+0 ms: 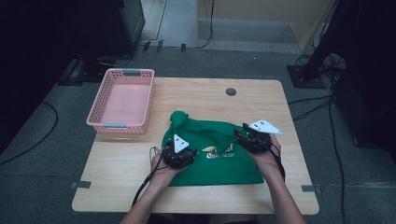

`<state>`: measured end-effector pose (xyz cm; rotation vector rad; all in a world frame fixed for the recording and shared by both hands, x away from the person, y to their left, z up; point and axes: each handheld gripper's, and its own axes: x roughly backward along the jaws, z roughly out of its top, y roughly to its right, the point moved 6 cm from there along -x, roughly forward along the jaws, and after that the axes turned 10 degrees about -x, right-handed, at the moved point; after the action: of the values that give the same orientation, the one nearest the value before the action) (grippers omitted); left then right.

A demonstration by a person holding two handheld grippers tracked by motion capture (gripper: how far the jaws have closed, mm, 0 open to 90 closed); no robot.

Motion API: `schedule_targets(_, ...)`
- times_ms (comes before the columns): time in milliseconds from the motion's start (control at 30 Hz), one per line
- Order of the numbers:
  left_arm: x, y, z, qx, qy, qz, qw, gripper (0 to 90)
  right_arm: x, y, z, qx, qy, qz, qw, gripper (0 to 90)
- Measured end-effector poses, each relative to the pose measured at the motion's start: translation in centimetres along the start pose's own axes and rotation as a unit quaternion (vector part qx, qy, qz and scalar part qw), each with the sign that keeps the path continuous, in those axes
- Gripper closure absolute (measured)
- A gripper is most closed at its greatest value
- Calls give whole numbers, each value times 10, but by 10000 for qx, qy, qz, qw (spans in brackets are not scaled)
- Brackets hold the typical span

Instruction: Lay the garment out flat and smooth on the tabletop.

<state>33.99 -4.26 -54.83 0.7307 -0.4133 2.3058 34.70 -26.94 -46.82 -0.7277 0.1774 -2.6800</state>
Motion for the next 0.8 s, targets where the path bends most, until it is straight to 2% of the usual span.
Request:
schedule_targets(100,0,0,0,67,12,-31,10000,519,5,-18,-13,449,-253,502,9974,642)
schedule_targets(200,0,0,1,101,21,-43,9999,522,2,-35,-35,818,-526,894,9912,674)
schedule_targets(267,-1,0,1,118,12,-52,9999,524,-3,-42,-49,1097,-661,1055,9861,672)
schedule_targets(333,-1,0,1,110,4,-52,9999,525,-10,-45,-60,1295,-732,1051,9833,633)
schedule_targets(400,-1,1,1,97,-2,-51,9999,526,-18,-45,-67,1436,-756,923,9824,568)
schedule_targets(467,-1,1,1,97,1,-56,9999,527,-28,-40,-70,1535,-757,644,9831,513)
schedule_targets(533,-1,0,1,122,16,-57,9999,528,-35,-37,-70,1547,-746,488,9839,483)
schedule_targets(600,-1,0,1,133,17,-66,9999,529,-42,-33,-71,1591,-838,336,9831,460)
schedule_targets(733,-1,-1,1,137,25,-77,9999,529,-53,-29,-76,1608,-1053,162,9812,460)
schedule_targets(800,-1,-2,1,129,13,-73,9999,530,-57,-26,-77,1526,-1120,47,9819,533)
